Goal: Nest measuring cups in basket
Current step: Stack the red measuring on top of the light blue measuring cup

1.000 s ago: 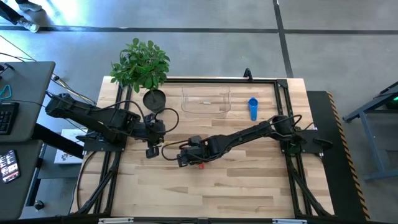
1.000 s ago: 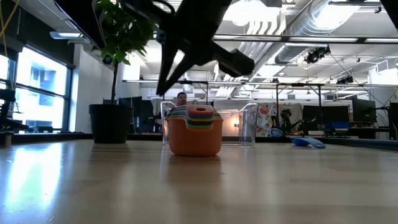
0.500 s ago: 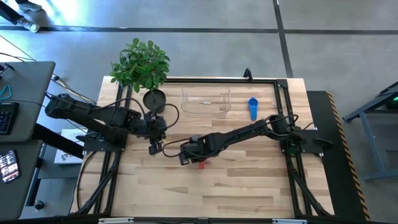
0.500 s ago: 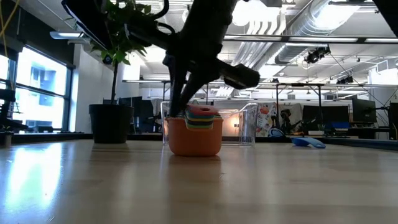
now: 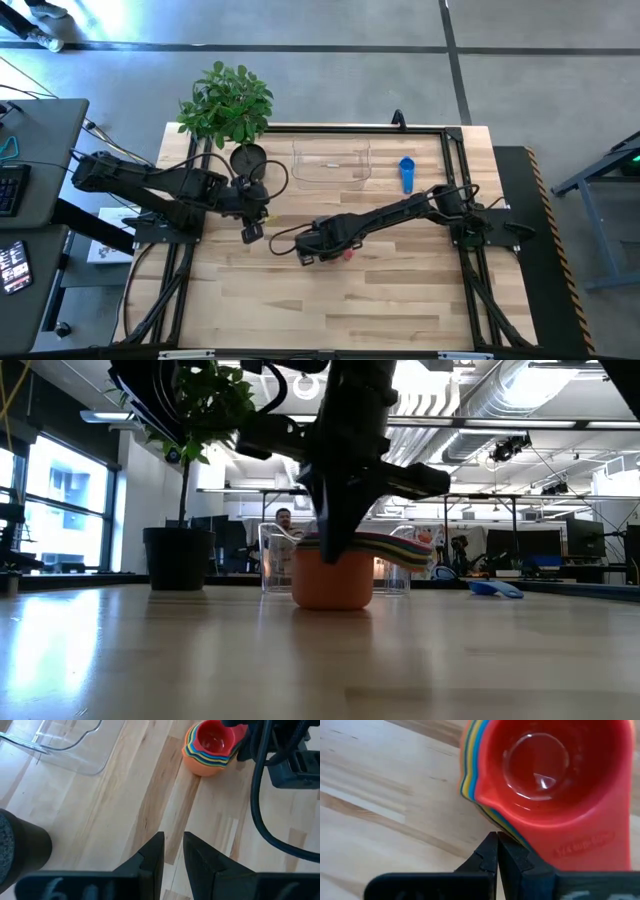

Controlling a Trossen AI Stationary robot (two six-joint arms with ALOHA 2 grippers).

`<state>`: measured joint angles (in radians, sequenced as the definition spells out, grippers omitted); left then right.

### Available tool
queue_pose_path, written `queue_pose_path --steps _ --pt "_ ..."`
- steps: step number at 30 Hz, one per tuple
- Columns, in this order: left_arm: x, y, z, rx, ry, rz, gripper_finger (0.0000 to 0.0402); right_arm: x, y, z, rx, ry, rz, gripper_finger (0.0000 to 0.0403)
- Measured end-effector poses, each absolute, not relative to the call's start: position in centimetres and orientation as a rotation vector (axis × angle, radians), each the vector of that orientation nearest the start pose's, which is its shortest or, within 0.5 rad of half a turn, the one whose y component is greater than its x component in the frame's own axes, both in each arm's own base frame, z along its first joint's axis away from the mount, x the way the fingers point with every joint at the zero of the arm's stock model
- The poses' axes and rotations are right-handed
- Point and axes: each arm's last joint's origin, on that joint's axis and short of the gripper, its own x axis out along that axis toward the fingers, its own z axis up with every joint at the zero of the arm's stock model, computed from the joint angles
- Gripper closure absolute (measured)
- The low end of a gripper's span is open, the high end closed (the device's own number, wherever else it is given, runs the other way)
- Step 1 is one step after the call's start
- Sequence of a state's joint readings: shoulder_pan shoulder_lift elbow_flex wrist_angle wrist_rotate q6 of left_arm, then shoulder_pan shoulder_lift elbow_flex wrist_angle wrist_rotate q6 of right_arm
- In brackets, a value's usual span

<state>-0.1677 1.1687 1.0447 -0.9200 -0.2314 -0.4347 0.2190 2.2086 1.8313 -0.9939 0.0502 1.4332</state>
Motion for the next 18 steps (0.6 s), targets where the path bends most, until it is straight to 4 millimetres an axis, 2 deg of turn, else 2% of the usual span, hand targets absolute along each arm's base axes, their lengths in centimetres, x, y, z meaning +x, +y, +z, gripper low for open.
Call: queue_pose_path --steps 12,18 --pt "21.4 -2.9 29.3 -0.188 0.987 0.277 0.0339 42.4 9.2 18.7 0.915 1.283 -0.88 0.0402" --pt "21.4 -2.9 29.3 -0.189 0.987 0.276 0.0339 43.1 9.7 20.9 0.908 1.281 -0.775 0.0402"
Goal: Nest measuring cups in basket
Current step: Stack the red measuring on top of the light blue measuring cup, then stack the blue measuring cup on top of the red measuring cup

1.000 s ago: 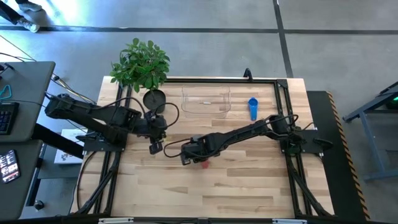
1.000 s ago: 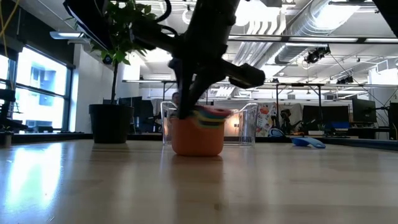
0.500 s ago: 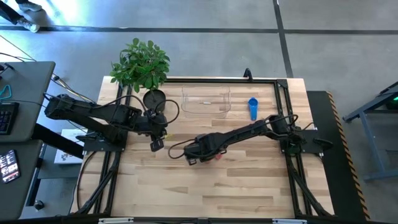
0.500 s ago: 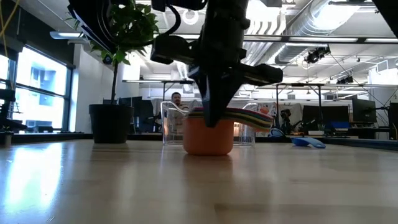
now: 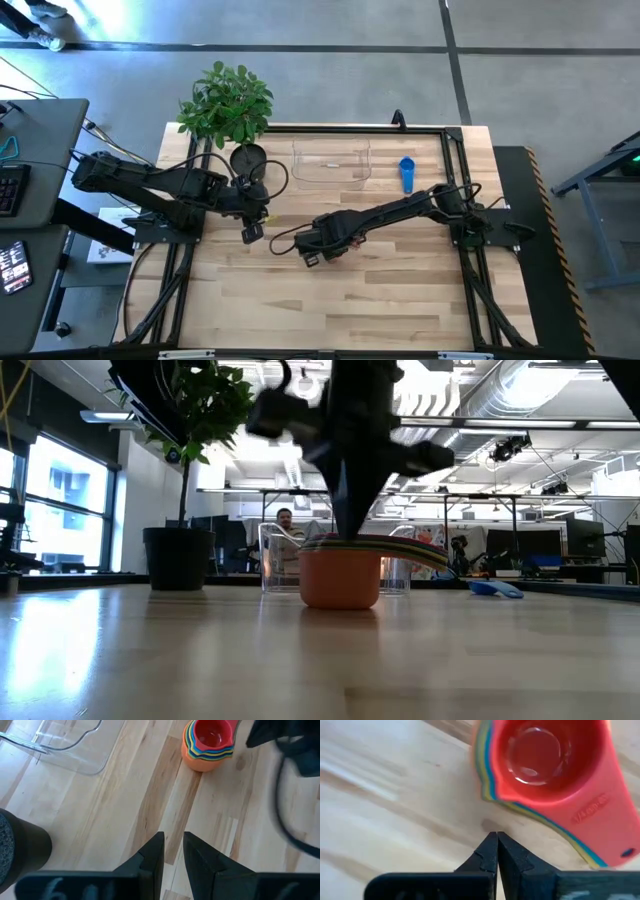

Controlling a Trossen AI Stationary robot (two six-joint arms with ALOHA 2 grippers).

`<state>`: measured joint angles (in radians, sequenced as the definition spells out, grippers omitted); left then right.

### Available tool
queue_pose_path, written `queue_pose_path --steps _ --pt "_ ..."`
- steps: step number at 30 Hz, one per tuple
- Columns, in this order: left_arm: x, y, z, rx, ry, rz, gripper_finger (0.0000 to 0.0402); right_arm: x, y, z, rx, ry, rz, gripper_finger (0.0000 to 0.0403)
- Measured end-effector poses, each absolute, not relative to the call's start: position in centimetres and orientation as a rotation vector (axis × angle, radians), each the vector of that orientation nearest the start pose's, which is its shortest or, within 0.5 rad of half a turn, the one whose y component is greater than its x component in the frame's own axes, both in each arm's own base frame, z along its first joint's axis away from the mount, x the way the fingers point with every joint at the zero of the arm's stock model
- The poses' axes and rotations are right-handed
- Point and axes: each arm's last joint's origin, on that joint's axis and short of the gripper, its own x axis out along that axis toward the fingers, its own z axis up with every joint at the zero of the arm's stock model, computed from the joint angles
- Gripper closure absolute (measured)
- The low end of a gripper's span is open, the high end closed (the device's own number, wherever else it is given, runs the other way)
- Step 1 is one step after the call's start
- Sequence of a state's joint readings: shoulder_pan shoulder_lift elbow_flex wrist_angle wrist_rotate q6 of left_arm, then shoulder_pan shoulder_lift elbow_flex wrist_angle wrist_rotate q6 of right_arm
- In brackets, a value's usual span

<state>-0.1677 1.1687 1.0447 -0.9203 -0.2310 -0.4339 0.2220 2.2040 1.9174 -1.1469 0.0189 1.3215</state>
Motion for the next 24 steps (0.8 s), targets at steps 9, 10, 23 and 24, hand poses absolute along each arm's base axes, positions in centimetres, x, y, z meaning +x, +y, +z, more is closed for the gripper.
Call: queue_pose_path --steps 9,10,23,24 --pt "21.4 -2.9 29.3 -0.158 0.991 0.26 0.0339 42.2 8.3 26.7 0.755 1.224 -0.904 0.0402" --pt "21.4 -2.9 29.3 -0.145 0.993 0.253 0.0339 41.9 7.9 27.3 0.737 1.233 -0.921 0.0402" --pt "21.5 -1.7 29.3 -0.11 0.996 0.292 0.0339 41.7 2.6 29.9 0.53 1.255 -0.851 0.0402" --pt "21.5 -1.5 29.3 -0.113 0.996 0.298 0.0339 41.7 2.0 29.8 0.51 1.267 -0.844 0.0402"
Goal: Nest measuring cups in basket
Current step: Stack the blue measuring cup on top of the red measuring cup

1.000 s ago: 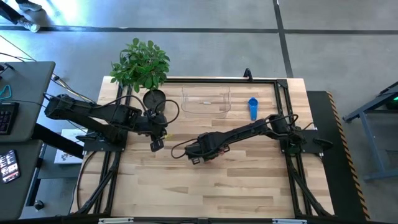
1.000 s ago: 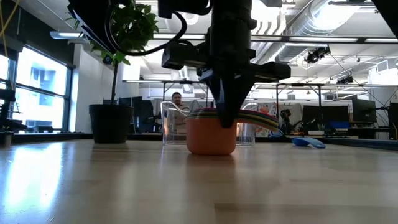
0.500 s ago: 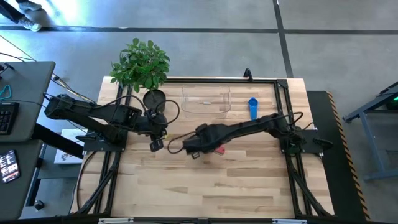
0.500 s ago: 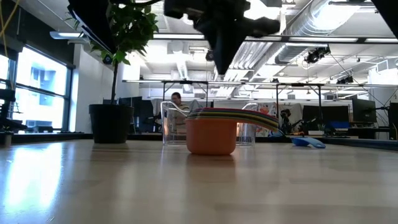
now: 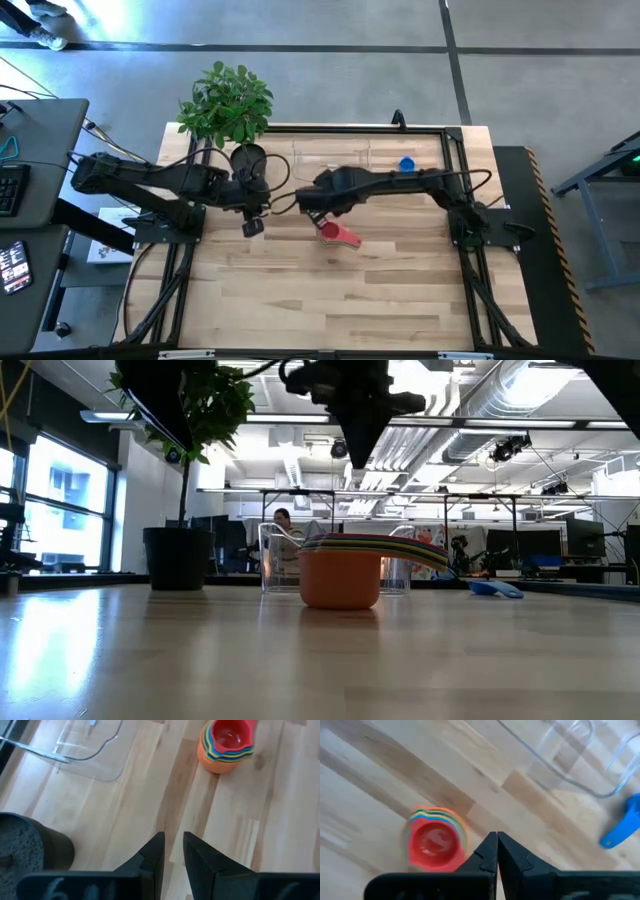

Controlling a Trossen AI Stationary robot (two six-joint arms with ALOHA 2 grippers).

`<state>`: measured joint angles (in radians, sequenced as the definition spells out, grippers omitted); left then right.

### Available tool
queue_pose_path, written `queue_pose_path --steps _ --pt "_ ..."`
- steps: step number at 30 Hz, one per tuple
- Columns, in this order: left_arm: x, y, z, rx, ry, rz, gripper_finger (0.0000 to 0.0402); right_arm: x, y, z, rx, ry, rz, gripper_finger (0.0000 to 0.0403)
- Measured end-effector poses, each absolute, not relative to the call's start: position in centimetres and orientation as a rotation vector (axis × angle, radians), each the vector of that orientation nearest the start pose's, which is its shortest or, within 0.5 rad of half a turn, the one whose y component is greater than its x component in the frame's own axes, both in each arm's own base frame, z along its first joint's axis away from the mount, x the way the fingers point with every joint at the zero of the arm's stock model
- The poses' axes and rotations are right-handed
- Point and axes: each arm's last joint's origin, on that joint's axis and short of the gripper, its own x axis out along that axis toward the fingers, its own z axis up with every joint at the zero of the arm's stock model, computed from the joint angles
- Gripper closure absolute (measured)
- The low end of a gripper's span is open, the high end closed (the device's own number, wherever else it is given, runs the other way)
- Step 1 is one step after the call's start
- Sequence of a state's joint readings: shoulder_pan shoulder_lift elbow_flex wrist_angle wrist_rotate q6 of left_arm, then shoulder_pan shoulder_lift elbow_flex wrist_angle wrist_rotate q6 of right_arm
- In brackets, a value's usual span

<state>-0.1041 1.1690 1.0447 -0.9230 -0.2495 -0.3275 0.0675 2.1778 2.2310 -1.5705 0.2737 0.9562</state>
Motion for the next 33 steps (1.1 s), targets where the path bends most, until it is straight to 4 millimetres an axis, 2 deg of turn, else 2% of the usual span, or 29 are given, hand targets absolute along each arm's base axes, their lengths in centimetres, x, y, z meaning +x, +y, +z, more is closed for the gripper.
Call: queue_pose_path --steps 5,9,15,19,28,33 --pt "21.5 -0.6 29.3 -0.11 0.999 0.323 0.0339 41.4 -0.9 29.6 0.436 1.321 -0.817 0.0402" --pt "21.5 0.2 29.3 -0.122 0.999 0.354 0.0339 40.0 -3.1 29.3 0.393 1.375 -0.826 0.0402" --pt "21.5 1.5 29.3 -0.153 0.996 0.41 0.0339 35.4 -5.6 29.7 0.383 1.408 -0.915 0.0402" --pt "21.4 2.3 29.3 -0.172 0.994 0.444 0.0339 32.1 -7.0 29.5 0.423 1.355 -0.928 0.0402" --pt "21.3 3.2 29.3 -0.194 0.992 0.484 0.0339 25.0 -8.8 27.4 0.584 1.238 -0.912 0.0402" --pt "21.3 3.5 29.3 -0.214 0.987 0.503 0.0339 22.3 -9.6 26.0 0.614 1.188 -0.942 0.0402"
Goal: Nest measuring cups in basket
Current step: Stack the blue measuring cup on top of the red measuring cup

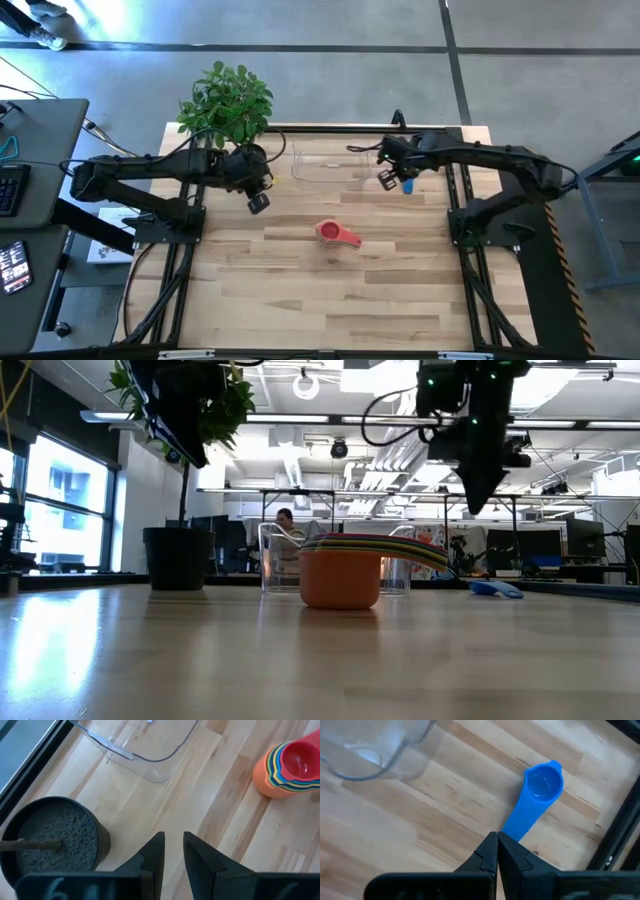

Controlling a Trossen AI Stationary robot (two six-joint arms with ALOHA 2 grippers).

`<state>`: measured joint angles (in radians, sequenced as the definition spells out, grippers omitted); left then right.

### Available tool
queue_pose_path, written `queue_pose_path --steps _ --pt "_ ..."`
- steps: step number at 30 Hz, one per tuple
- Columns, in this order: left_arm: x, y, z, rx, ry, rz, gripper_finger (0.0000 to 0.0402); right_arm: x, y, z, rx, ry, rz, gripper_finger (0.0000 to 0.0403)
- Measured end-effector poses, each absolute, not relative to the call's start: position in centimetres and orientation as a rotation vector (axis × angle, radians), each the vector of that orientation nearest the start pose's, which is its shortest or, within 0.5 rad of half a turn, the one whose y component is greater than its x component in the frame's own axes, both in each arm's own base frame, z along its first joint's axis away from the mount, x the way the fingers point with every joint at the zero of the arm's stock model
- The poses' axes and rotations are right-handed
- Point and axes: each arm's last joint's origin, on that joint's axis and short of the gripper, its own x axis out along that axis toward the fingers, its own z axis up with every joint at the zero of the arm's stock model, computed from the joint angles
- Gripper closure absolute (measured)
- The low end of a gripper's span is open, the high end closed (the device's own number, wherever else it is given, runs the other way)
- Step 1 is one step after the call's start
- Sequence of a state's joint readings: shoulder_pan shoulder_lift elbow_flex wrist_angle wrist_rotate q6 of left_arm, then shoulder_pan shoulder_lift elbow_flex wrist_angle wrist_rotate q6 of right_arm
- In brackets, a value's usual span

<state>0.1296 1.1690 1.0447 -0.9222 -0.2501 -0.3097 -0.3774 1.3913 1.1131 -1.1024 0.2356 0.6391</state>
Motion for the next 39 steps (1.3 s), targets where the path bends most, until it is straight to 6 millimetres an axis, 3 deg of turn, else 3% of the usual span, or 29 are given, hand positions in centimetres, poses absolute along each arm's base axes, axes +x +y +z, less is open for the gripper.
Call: queue_pose_path --steps 6,11,16,22,39 --pt "21.2 3.8 29.3 -0.226 0.985 0.519 0.0339 20.6 -11.3 23.4 0.604 1.206 -0.952 0.0391" --pt "21.1 4.1 29.3 -0.241 0.98 0.537 0.0339 19.6 -13.0 21.2 0.611 1.187 -0.96 0.0353" --pt "21.1 4.5 29.3 -0.268 0.973 0.564 0.0339 18.9 -14.5 20.3 0.61 1.126 -0.978 0.0319" --pt "21.0 4.8 29.3 -0.294 0.966 0.586 0.0339 19.2 -15.6 19.6 0.582 1.099 -0.945 0.0309" --pt "21.0 4.8 29.3 -0.289 0.965 0.589 0.0339 20.7 -17.1 14.8 0.559 1.248 -0.992 0.0308"
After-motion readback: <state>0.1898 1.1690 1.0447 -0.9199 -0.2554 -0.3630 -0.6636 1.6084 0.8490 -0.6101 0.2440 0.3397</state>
